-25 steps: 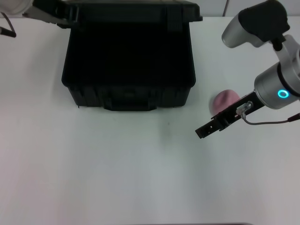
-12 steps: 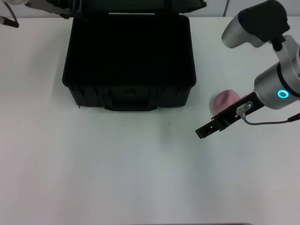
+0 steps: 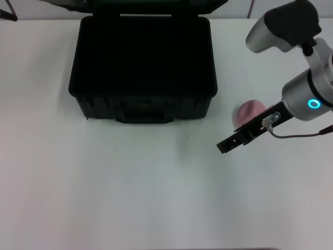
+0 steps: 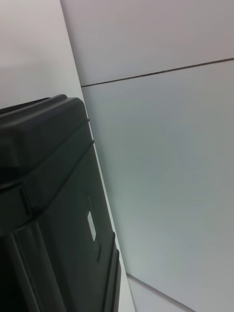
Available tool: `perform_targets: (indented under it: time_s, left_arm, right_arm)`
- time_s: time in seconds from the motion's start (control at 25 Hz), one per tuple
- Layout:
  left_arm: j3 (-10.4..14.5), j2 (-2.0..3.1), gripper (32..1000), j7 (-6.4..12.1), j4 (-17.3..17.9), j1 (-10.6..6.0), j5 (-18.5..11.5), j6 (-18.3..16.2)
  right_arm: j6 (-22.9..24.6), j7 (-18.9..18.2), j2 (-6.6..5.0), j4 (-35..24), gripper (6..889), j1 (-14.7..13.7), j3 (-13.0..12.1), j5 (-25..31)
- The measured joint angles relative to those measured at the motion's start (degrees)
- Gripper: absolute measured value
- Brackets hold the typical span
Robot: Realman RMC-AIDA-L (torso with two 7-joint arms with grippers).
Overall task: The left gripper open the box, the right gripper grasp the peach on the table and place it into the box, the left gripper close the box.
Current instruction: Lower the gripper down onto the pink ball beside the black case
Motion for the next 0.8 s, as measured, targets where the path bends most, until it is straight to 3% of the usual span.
perform_targets:
  time_s: [0.8]
  left_arm:
    - [0.27, -0.05, 379, 0.00, -0.02, 0.08, -0.27, -0.26]
  right_arm:
    - [-0.81, 0.00, -0.09, 1.46, 827, 0.96, 0.44, -0.24]
